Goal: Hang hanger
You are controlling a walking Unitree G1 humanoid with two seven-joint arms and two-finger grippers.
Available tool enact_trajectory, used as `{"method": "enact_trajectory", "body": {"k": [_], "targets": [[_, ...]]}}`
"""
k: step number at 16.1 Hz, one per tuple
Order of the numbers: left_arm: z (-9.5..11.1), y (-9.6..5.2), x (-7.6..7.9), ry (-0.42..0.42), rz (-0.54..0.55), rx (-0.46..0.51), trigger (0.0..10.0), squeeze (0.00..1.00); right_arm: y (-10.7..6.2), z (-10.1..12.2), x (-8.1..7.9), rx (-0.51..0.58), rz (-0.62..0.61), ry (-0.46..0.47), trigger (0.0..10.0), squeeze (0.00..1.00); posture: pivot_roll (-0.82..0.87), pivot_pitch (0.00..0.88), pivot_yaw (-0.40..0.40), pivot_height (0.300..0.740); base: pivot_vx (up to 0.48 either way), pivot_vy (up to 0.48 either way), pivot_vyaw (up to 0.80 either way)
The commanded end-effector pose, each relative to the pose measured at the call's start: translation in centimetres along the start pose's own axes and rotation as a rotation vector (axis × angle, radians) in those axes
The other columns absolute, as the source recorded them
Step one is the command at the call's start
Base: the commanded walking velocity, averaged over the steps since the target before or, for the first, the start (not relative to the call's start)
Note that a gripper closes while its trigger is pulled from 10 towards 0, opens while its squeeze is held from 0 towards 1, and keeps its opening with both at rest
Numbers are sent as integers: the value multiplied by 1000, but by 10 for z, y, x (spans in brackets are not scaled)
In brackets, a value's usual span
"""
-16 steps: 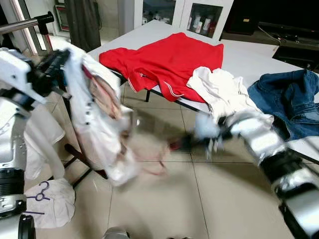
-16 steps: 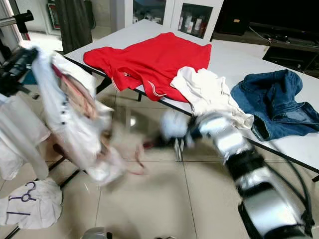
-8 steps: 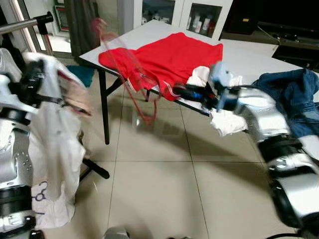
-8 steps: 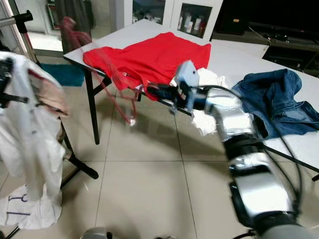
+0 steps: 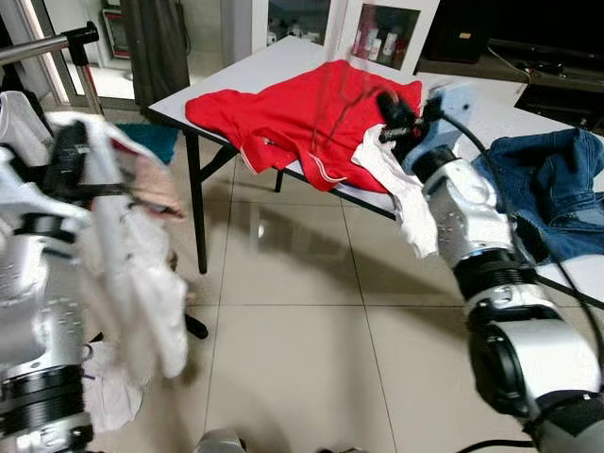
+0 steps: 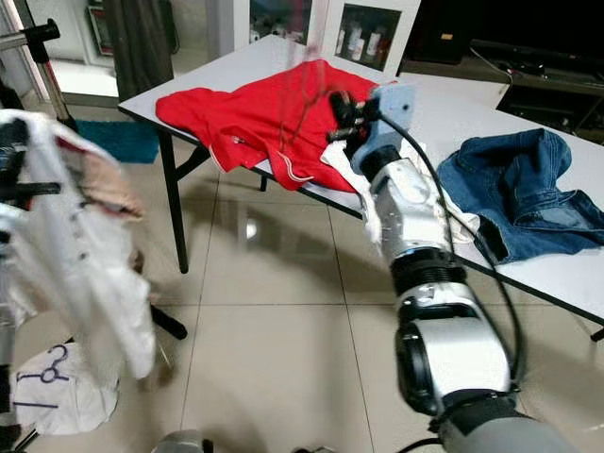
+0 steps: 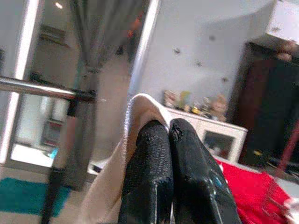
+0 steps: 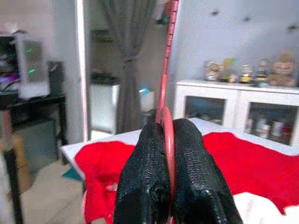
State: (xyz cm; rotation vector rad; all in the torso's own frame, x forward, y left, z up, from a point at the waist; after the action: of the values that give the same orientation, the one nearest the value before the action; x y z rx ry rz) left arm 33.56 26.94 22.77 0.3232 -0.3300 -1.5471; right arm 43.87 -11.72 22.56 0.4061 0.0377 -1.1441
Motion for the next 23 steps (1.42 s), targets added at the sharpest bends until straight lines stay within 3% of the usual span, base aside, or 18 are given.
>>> {"method": "enact_trajectory", "body": {"k": [1,6,8,10,11,14,23], "targets": [[5,3,8,-10,-15,13,10000,0,1,12,7,54,-52,3,10000,0,153,0,-76,740,0,0,0],[-7,-5,15,20,57,-65,10000,0,-7,4,9,105,-140,18,10000,0,148,0,-81,740,0,0,0],[3,-6,13,42,80,-30,10000,0,-11,-3,1,109,-134,18,10000,0,149,0,-81,740,0,0,0],[20,2,15,138,75,2,10000,0,-15,-10,-9,115,-111,10,10000,0,152,0,-74,740,0,0,0],[21,2,16,145,73,8,10000,0,-16,-11,-10,116,-111,10,10000,0,152,0,-74,740,0,0,0],[48,17,30,228,22,86,10000,0,-21,-17,-16,121,-111,10,10000,0,143,0,-56,740,480,0,0],[51,25,45,259,-26,91,10000,0,-26,-15,-20,136,-114,-1,10000,0,125,0,-46,740,480,0,0]]}}
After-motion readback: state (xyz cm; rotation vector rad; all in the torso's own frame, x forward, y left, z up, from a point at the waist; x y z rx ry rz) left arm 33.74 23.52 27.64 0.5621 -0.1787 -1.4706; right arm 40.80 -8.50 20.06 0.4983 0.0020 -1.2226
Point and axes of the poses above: a point about 5 cm out from each wrist's last joint towards the gripper, its own y axis pointing out of the wrist towards the gripper, its own z axis along the axis of the wrist's last joint, x = y × z, the point moved 5 cm from there along y, pointing out of the wrist towards the gripper, and after that the axes turned 8 degrees about y, right-handed, at the moved point
